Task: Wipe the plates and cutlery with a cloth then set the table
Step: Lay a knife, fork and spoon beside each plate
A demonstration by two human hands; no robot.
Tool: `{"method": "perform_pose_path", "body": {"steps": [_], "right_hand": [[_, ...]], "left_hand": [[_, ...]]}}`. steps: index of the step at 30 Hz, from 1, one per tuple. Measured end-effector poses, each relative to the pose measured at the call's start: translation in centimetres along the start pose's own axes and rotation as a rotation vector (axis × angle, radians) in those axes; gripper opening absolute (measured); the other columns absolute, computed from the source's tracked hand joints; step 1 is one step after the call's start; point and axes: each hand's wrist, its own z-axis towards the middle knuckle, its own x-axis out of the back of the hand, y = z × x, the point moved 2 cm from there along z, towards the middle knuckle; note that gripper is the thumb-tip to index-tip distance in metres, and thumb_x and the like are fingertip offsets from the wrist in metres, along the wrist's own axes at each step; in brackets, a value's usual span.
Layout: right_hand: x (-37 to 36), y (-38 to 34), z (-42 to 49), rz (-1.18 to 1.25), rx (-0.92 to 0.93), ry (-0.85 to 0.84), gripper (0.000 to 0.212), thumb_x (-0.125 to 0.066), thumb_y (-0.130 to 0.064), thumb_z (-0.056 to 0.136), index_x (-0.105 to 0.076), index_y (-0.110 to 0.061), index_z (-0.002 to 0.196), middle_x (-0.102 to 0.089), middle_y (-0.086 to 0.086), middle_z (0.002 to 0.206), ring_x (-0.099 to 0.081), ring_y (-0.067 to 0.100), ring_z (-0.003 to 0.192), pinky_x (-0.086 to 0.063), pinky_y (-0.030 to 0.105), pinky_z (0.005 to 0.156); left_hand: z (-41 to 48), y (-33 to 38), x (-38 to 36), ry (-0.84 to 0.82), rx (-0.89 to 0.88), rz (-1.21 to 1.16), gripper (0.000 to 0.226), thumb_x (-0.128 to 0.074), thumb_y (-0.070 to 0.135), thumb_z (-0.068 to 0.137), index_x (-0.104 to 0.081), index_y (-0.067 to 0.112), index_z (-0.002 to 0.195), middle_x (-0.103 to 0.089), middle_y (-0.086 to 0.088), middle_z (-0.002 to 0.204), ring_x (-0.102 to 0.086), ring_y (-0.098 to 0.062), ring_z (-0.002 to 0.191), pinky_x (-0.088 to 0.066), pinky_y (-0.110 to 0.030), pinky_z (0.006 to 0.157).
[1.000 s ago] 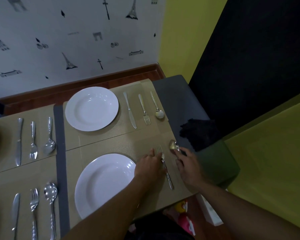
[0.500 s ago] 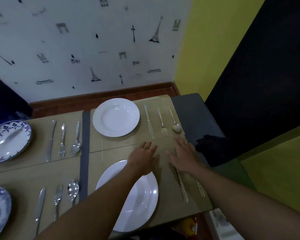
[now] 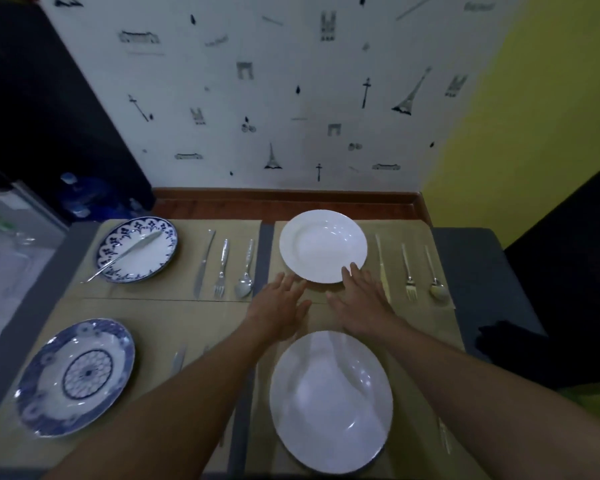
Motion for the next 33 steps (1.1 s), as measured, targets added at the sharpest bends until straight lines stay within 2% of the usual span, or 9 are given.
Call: {"method": "perform_pose_path", "body": {"steps": [4, 8, 12, 16, 20, 25, 29, 31, 33], "right_hand": [[-1.5, -4.3, 1.7, -0.022, 0.043, -0.024, 0.077, -0.033, -0.059, 0.105, -0.006, -0.019, 0.165, 0.001, 0.003, 0.174, -0.001, 0.027, 0.16, -0.006, 0.048, 0.127], [-2.7, -8.7, 3.1, -0.036, 0.075, -0.054, 0.076, -0.029, -0.062, 0.105, -0.007, -0.022, 0.165, -0.001, 0.001, 0.174, -0.005, 0.028, 0.16, -0.009, 0.051, 0.126], [-4.1, -12.4, 4.4, -0.01, 0.161, -0.053, 0.075, -0.033, -0.058, 0.106, -0.01, -0.017, 0.164, -0.007, 0.005, 0.174, -0.01, 0.029, 0.159, -0.014, 0.051, 0.126], [-5.4, -16.3, 5.6, -0.037, 0.203, -0.107, 0.077, -0.037, -0.057, 0.106, -0.008, -0.017, 0.165, -0.004, 0.005, 0.174, -0.005, 0.027, 0.16, -0.012, 0.046, 0.128], [-7.8, -19.5, 6.9, -0.017, 0.266, -0.121, 0.07, -0.036, -0.056, 0.102, -0.023, -0.017, 0.158, -0.024, 0.005, 0.168, -0.021, 0.03, 0.155, -0.029, 0.051, 0.122], [-11.4, -23.6, 7.7, -0.106, 0.351, -0.173, 0.073, -0.04, -0.049, 0.106, -0.013, -0.013, 0.164, -0.009, 0.008, 0.173, -0.005, 0.025, 0.159, -0.009, 0.042, 0.128], [-14.3, -26.6, 7.6, -0.221, 0.456, -0.232, 0.073, -0.035, -0.049, 0.108, -0.01, -0.011, 0.164, -0.003, 0.009, 0.173, 0.0, 0.028, 0.159, -0.003, 0.044, 0.127], [-15.8, -27.7, 7.7, -0.305, 0.516, -0.276, 0.073, -0.024, -0.05, 0.107, -0.004, -0.009, 0.164, 0.001, 0.011, 0.173, 0.002, 0.031, 0.159, -0.003, 0.046, 0.128], [-17.4, -28.7, 7.8, -0.378, 0.597, -0.308, 0.084, -0.005, -0.056, 0.097, -0.001, -0.006, 0.164, 0.003, 0.014, 0.173, 0.003, 0.032, 0.159, 0.0, 0.045, 0.127]], "left_hand": [[-1.4, -4.6, 0.5, 0.0, 0.053, -0.01, 0.057, -0.028, 0.046, 0.107, -0.02, 0.022, 0.158, -0.014, -0.006, 0.167, -0.006, -0.026, 0.155, -0.02, -0.045, 0.122], [-2.2, -9.2, 1.0, 0.019, 0.055, -0.02, 0.056, -0.028, 0.044, 0.106, -0.023, 0.019, 0.156, -0.019, -0.008, 0.165, -0.012, -0.026, 0.154, -0.024, -0.045, 0.123], [-3.0, -13.7, 1.5, 0.028, 0.087, -0.051, 0.057, -0.027, 0.044, 0.107, -0.022, 0.019, 0.157, -0.02, -0.007, 0.165, -0.012, -0.026, 0.154, -0.021, -0.042, 0.122], [-3.4, -18.2, 1.4, 0.033, 0.116, -0.059, 0.056, -0.028, 0.045, 0.106, -0.026, 0.02, 0.156, -0.024, -0.007, 0.164, -0.016, -0.027, 0.153, -0.024, -0.042, 0.121], [-3.9, -22.4, 1.3, 0.044, 0.162, -0.063, 0.054, -0.031, 0.044, 0.105, -0.033, 0.016, 0.152, -0.033, -0.007, 0.159, -0.026, -0.027, 0.149, -0.029, -0.041, 0.116], [-4.6, -27.6, 1.3, 0.076, 0.239, -0.074, 0.048, -0.033, 0.044, 0.105, -0.05, 0.014, 0.138, -0.054, -0.008, 0.142, -0.047, -0.029, 0.131, -0.042, -0.041, 0.105], [-4.9, -31.6, 1.6, 0.12, 0.31, -0.043, 0.042, -0.038, 0.041, 0.102, -0.058, 0.012, 0.125, -0.062, -0.013, 0.121, -0.057, -0.033, 0.109, -0.047, -0.042, 0.089], [-4.8, -33.7, 1.6, 0.123, 0.353, -0.093, 0.041, -0.042, 0.037, 0.101, -0.058, 0.011, 0.128, -0.06, -0.014, 0.121, -0.057, -0.032, 0.109, -0.049, -0.042, 0.089], [-4.7, -35.7, 1.7, 0.117, 0.4, -0.176, 0.043, -0.046, 0.036, 0.1, -0.056, 0.009, 0.132, -0.056, -0.014, 0.127, -0.056, -0.032, 0.114, -0.049, -0.042, 0.093]]}}
